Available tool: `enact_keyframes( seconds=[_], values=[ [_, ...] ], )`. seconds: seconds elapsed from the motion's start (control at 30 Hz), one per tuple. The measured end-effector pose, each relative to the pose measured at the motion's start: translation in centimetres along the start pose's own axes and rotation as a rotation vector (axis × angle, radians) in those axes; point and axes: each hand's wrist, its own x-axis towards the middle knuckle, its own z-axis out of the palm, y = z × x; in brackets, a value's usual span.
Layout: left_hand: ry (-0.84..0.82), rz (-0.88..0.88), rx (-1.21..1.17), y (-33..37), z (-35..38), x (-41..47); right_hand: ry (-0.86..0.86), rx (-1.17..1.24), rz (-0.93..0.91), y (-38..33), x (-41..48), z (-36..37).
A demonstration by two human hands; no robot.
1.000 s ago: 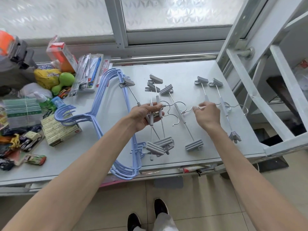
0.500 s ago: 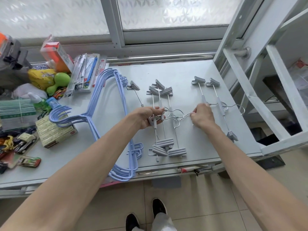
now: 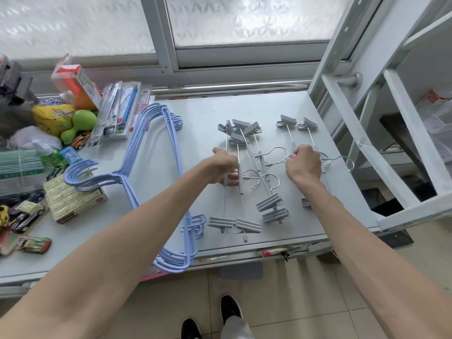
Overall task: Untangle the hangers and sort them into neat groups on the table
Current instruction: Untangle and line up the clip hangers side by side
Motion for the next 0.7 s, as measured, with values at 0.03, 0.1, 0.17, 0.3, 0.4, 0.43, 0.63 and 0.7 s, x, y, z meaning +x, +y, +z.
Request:
enact_keyframes(
  seconds=[0.03, 0.1, 0.17, 0.3, 0.4, 0.43, 0.63, 0.7],
  values=[
    [0.046, 0.035, -0.001, -0.5, 0.2, 0.8, 0.007, -0.036, -0.026, -0.1, -0.2, 0.1],
    [0.137, 0.105, -0.009, -1.4, 0.3, 1.3, 0.004, -0.098, -0.117, 0.0, -0.3, 0.4],
    [0.164, 0.140, -0.017, -2.0, 0.5, 1.2, 0.019, -0.090, -0.196, 0.5, -0.3, 0.2],
    [0.253, 0.330, 0.267, -2.5, 0.7, -0.1, 0.187, -0.017, -0.018, 2.7, 0.8, -2.4],
    [0.349, 0.601, 0.782, -3.1, 1.3, -1.5, 0.035, -0.091, 0.144, 5.1, 2.1, -3.9],
    [0.309, 0.642, 0.917, -3.3, 1.5, -1.6, -0.051, -0.072, 0.133, 5.6, 2.3, -4.0],
    [0.225, 0.567, 1.245, -5.0, 3.3, -0.7, -0.111, 0.100, -0.040, 6.4, 1.5, -3.3],
    [0.223, 0.552, 1.253, -5.0, 3.9, -0.5, -0.135, 0.111, -0.087, 6.1, 1.4, -2.9]
  ],
)
